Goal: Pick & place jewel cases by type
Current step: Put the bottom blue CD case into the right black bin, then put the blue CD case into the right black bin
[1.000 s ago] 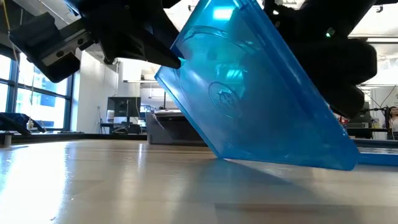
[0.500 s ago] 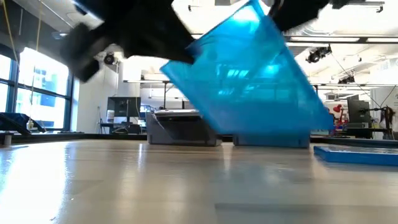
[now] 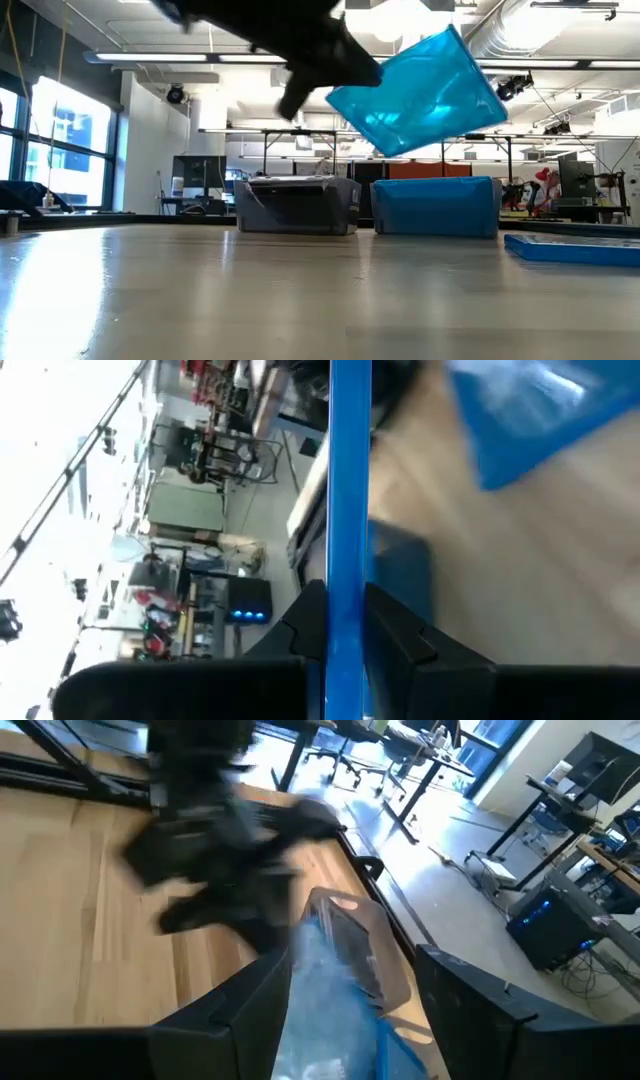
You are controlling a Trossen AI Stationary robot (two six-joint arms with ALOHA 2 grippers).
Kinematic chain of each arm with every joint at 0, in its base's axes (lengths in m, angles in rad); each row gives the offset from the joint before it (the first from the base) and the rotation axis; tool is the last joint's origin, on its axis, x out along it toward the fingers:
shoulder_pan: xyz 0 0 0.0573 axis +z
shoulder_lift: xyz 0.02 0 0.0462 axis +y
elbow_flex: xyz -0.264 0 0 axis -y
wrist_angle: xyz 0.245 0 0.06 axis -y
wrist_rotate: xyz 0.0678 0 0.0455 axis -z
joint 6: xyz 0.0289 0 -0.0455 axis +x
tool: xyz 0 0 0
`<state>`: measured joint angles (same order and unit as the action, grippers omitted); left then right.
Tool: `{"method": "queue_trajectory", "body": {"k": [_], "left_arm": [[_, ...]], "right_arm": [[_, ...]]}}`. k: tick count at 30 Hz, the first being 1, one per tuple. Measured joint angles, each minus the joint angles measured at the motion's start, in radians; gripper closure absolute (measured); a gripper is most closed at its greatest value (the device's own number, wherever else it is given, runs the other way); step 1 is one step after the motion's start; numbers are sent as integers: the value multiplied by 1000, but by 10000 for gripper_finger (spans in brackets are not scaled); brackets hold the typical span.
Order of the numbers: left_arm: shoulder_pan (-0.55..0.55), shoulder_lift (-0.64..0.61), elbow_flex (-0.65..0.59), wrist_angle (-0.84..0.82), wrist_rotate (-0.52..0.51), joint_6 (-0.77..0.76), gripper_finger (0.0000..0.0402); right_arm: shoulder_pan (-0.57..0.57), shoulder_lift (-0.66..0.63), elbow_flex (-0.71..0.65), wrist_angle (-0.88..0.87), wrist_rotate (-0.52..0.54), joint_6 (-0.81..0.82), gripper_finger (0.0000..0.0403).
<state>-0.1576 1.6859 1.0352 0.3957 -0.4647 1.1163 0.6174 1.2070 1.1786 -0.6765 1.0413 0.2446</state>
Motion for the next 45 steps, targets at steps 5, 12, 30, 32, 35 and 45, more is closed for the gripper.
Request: {"method": "queue_trajectory", "body": {"k": [5,12,30,32,35,45], "left_arm": [[148,0,96,-91,141,-22,372],[297,34,260,-335,336,-68,365],[355,415,629,-560,204,-128,360],[352,416,649,-576,199,-154,356],[351,413,671,-579,199,-174,337],[347,412,692,-682,210,-217,245]], "right_arm": [[0,10,0,-2,-3,-67,192],[-2,11,0,-67,1,-94,192],[-11,13,-149,-111,-2,-40,192],[-23,13,-153,-104,-3,-38,192],[-37,13,-154,-102,-2,-35,192],[-55,13,-154,-77,-40,172,192]]}}
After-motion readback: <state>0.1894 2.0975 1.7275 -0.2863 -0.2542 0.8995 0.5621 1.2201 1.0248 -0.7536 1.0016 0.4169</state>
